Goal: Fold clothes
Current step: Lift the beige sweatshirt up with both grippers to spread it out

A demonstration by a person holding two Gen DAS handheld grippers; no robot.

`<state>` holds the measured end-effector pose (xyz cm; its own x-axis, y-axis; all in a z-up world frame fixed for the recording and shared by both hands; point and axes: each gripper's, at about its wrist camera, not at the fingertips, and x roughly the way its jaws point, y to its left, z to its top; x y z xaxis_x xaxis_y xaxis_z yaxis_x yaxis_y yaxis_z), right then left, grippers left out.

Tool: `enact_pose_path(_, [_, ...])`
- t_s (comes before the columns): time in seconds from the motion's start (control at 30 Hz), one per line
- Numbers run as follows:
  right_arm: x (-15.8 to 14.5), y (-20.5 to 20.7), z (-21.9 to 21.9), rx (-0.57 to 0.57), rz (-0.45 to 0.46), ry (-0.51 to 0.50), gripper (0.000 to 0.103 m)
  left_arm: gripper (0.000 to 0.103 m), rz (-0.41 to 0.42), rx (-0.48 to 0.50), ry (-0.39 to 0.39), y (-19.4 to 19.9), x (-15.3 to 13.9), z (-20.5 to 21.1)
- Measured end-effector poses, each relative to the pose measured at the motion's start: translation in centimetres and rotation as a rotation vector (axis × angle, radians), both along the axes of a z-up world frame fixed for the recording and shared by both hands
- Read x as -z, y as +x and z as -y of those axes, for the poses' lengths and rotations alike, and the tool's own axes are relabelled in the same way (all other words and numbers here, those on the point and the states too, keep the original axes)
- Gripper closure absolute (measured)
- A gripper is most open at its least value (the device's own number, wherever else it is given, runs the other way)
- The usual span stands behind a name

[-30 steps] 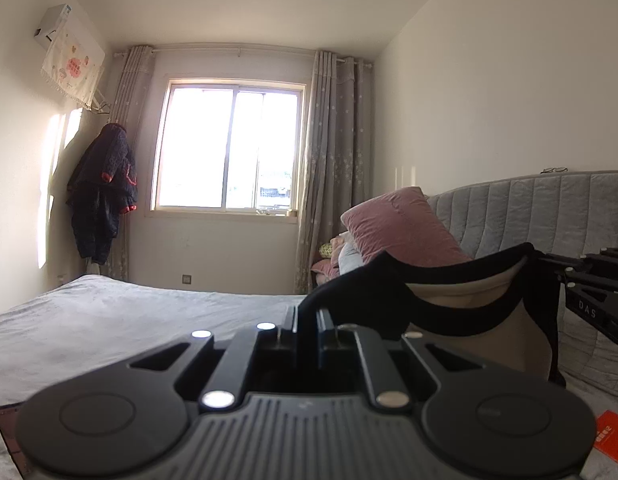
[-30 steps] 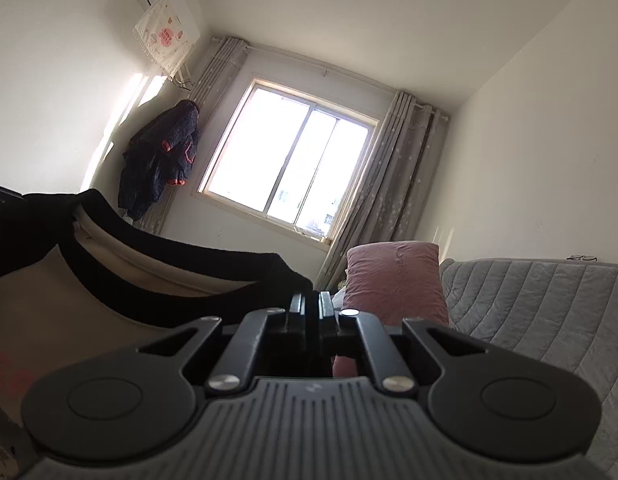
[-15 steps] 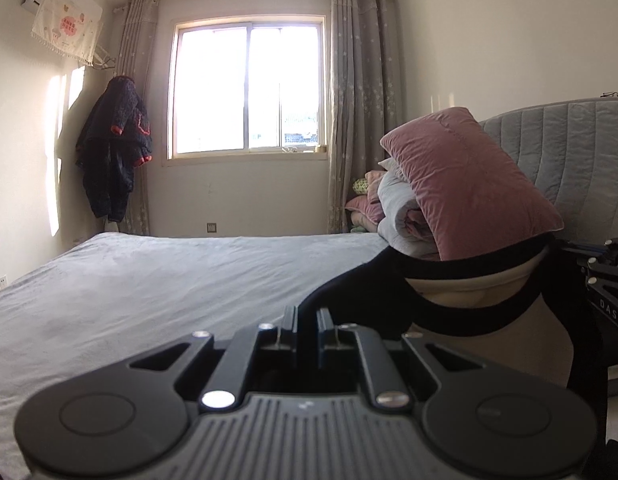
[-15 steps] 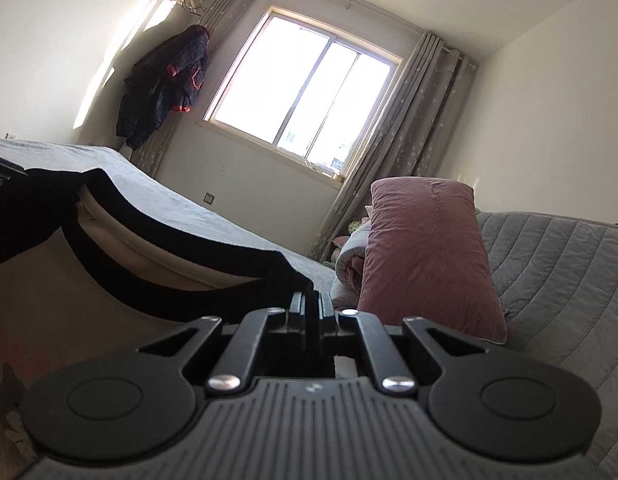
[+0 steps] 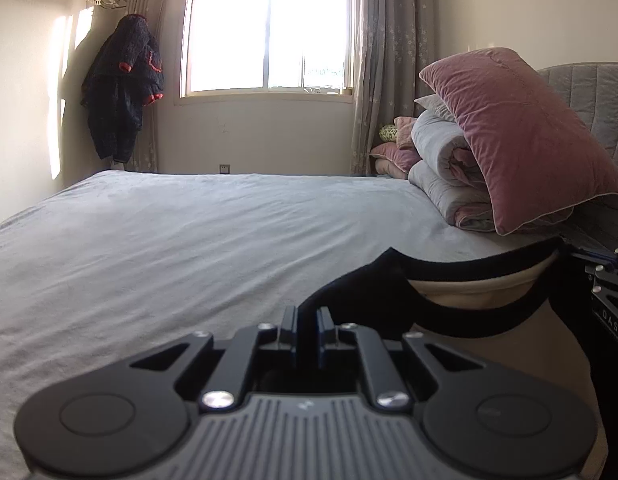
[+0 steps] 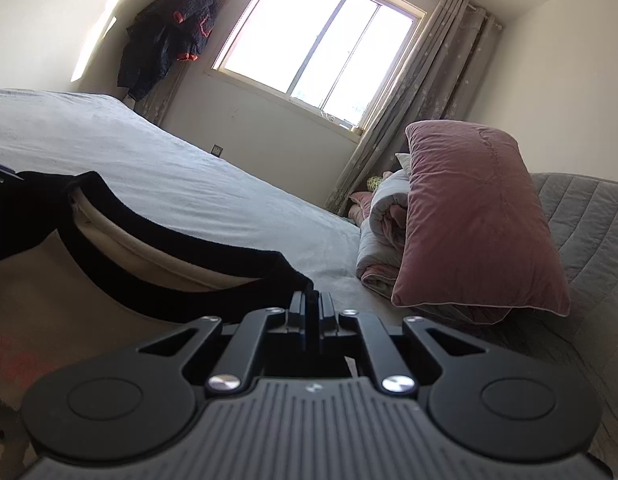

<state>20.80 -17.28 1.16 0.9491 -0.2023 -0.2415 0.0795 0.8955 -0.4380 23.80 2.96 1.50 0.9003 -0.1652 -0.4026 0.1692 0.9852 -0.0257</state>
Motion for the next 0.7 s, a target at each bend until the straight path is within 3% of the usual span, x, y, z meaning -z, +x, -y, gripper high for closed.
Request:
enact_pose_path(0.2, [2.9, 2.3, 0.3, 0.018, -0.048, 0.036, 0.096, 0.09, -0.064, 0.027, 0.002, 1.8, 2.9, -0.1])
enact_pose_path(0.33, [4.1, 3.0, 0.5, 0.048, -0.091, 0.086, 0.096, 0.084, -0.125, 0.036, -0.044, 2.4, 4.0, -0.7])
enact_pose_path(0.4, [4.4, 3.3, 0.4, 0.052, -0.117, 0.11, 0.091, 0.066, -0.135, 0.036, -0.044, 2.2, 4.1, -0.8])
enact_pose_path(0.5, [4.5, 3.1, 0.2, 0.049, -0.142, 0.126, 0.074, 0.045, -0.168, 0.057, -0.06, 1.8, 4.0, -1.0])
enact_pose_path(0.53, [4.4, 2.8, 0.3, 0.044, -0.145, 0.133, 0.065, 0.042, -0.193, 0.071, -0.075, 1.5, 3.8, -1.2])
enact_pose_path(0.57, [4.2, 2.4, 0.2, 0.042, -0.148, 0.139, 0.063, 0.04, -0.213, 0.086, -0.086, 1.2, 3.8, -1.3])
enact_pose_path(0.7, [3.1, 0.5, 0.1, 0.029, -0.174, 0.162, 0.063, 0.036, -0.243, 0.106, -0.083, -0.6, 2.9, -1.7])
